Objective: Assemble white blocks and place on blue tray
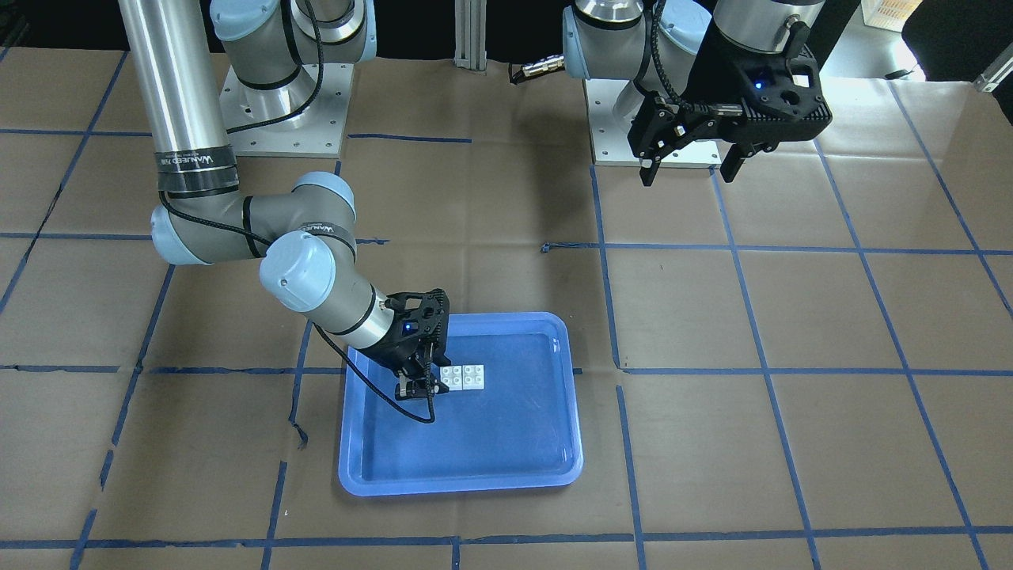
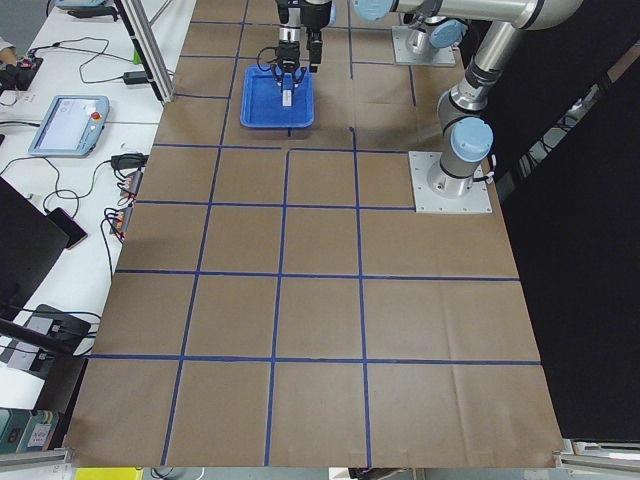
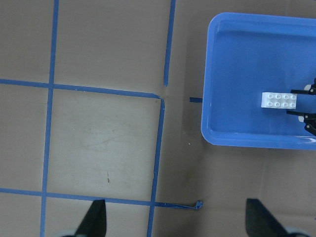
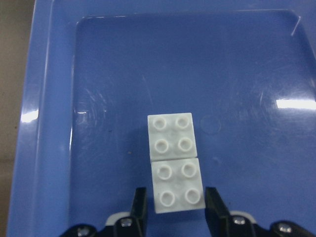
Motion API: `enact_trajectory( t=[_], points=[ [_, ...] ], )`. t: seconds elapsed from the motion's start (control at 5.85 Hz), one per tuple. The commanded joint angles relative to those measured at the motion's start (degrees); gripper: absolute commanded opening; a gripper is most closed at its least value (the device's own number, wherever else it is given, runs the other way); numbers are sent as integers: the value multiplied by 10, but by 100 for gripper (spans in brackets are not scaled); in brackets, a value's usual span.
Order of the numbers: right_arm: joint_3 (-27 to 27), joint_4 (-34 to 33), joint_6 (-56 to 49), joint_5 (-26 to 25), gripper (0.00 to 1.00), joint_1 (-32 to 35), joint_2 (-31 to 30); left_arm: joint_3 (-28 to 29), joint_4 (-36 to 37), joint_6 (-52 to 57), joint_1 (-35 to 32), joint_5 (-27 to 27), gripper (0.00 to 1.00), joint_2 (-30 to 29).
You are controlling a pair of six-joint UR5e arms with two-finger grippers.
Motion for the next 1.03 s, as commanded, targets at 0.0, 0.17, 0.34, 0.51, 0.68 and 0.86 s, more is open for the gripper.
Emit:
enact_trajectory(
  t=[0.0, 0.17, 0.34, 0.51, 0.68, 0.86],
  points=[
    [-1, 0, 11, 1, 98, 0, 0, 0, 1, 0, -1, 0, 100, 0],
    [-2, 2, 42, -5, 100, -1, -6, 1, 0, 0, 0, 0, 100, 0],
    [-2, 7, 104, -19, 100, -3, -25, 1, 0, 0, -1, 0, 100, 0],
    [-4, 40, 145, -74, 100, -8, -61, 1, 0, 0, -1, 0, 100, 0],
    [-20, 145, 174, -83, 100, -10, -105, 1, 0, -1, -2, 0, 100, 0],
    [-53, 204, 246, -120, 100, -20, -127, 1, 1, -1, -2, 0, 100, 0]
  ],
)
